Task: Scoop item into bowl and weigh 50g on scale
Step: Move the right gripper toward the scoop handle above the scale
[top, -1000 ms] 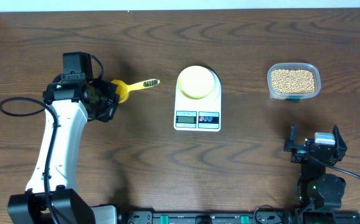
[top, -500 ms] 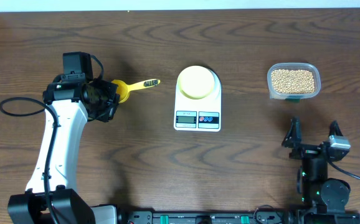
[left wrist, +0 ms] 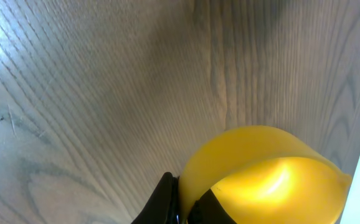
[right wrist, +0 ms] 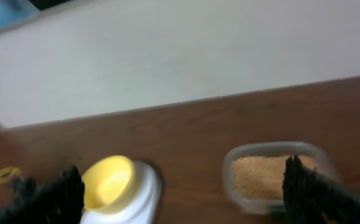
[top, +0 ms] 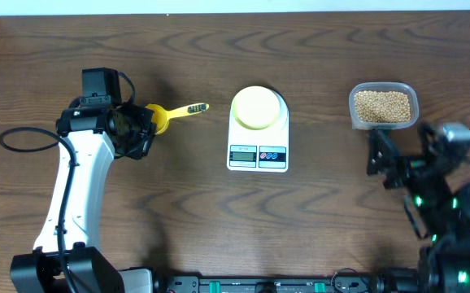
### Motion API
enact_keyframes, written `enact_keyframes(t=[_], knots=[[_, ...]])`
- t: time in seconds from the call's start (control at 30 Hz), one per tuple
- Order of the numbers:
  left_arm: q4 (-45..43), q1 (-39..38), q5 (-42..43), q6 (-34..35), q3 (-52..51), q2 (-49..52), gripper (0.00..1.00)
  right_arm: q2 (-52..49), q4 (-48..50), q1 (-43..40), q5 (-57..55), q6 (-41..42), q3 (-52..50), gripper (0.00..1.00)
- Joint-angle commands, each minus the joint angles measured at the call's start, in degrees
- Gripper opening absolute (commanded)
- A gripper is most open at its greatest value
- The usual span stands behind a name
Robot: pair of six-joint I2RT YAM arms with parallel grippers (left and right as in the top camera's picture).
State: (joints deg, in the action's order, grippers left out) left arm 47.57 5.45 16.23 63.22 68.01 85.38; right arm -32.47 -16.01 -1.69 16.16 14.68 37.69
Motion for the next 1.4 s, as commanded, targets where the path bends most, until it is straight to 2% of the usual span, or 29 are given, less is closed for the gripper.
enact_keyframes(t=[0.0,0.17,0.4,0.53,0.9,1.37], knots=[[0.1,-0.2,-0.2,0.6,-0.2,-1.0,0.08,-8.4,0.0,0.2,15.3,0.8,5.2,0.99],[0.2,-0.2,0.0,2.1,-0.2,-1.0,0.08,-19.9,3.1,0.2,21.0,10.1,8.7,0.99],[-0.5,-0.6,4.2,6.5,-0.2,-0.9,0.08,-31.9,14.8,1.2,24.2,31.2,8.7,0.99],[-1.6,-3.0,4.7,8.9,-0.2,-0.9,0.08,-37.4,20.7,4.3,24.7,35.1,8.7,0.99],[-3.6,-12.7,5.7,8.8,-0.2,-0.9,0.08,-47.1,30.1,15.3,23.8,35.7,8.7,0.99],[-6.1,-22.0,5.0,8.9,-0.2,-0.9,0.08,-48.2,30.6,22.0,23.0,35.7,8.7,0.98]])
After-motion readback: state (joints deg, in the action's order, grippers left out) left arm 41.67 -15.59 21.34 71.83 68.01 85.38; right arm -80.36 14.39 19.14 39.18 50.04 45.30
